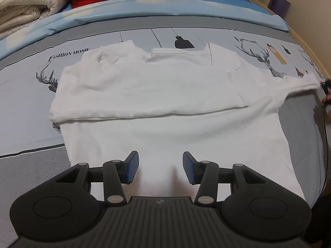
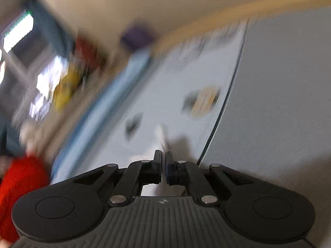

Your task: Fold small clothes

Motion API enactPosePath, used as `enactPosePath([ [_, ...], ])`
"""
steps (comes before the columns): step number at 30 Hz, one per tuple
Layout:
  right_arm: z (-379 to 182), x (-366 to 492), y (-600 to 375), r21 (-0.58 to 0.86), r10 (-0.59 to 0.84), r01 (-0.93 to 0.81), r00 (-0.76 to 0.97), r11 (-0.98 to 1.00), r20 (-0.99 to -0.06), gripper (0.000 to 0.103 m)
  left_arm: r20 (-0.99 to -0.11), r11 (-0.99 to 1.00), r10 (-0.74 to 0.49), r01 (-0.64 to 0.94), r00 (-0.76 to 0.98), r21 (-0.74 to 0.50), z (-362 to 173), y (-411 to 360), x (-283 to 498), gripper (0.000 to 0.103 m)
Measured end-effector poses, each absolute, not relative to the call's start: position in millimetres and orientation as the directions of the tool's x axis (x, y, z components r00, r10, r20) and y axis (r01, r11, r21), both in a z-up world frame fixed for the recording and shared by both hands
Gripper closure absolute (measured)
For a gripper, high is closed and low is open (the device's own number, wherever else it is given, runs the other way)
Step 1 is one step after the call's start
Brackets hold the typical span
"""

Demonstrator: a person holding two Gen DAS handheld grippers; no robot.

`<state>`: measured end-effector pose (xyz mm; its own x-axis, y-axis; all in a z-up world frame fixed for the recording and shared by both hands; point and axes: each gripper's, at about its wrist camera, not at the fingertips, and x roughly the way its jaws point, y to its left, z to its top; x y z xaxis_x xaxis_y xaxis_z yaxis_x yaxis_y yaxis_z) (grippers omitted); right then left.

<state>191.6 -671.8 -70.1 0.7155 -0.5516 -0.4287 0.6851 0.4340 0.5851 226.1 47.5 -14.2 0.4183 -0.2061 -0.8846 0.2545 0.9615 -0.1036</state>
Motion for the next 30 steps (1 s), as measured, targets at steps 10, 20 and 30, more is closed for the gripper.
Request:
enactPosePath([
  [10,-60.4,157.0,-671.0,0.417,-0.690,0.883,0.439,0.214,-0.576,0.093,-0.870,0.963,-0.211,0.250,0.446,-0.105,-3.2,58.7,218.9,0.051],
  [20,57.9,145.3,-559.0,0.414,-0.567,0.662,0.749,0.625,-0.343,0.078,-0.770,0.970,-0.209,0.227,0.603,-0.086,30.4,79.8,188.1,0.051],
  [30,117.0,79.8,-410.7,0.330,-0.166,0.310,0.902,0.892,-0.398,0.059,-0.714,0.976,-0.213,0.182,0.667,-0.121,47.1,119.5,132.7,0.051],
])
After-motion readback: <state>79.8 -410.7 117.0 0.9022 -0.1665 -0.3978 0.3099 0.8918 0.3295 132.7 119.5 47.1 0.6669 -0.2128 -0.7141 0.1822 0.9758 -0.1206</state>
